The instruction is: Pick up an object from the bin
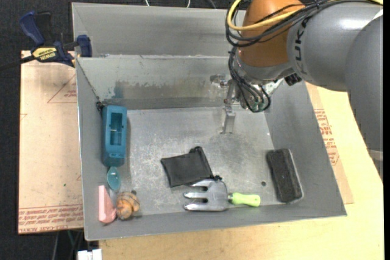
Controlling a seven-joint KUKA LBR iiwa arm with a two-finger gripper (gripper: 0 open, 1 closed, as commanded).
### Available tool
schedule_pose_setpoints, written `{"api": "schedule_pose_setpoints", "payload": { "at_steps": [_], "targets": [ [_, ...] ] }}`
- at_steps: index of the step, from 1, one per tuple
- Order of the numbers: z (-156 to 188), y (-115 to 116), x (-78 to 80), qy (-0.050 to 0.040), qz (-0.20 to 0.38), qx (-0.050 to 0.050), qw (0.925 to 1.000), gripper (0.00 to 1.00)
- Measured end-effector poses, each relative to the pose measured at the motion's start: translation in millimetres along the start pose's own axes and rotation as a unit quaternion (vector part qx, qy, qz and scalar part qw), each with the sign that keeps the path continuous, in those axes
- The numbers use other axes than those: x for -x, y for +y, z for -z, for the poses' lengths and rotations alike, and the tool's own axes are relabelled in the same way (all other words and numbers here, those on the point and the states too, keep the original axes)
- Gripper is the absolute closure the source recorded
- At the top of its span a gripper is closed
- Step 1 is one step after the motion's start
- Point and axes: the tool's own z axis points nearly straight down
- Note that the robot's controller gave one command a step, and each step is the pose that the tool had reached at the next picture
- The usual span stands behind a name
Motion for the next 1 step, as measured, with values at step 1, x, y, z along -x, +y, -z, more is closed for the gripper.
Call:
{"api": "schedule_pose_setpoints", "payload": {
  "at_steps": [1],
  "targets": [
    [4.8,0.2,1.5,-0.0039,0.000,0.000,1.0000,0.00]
  ]
}}
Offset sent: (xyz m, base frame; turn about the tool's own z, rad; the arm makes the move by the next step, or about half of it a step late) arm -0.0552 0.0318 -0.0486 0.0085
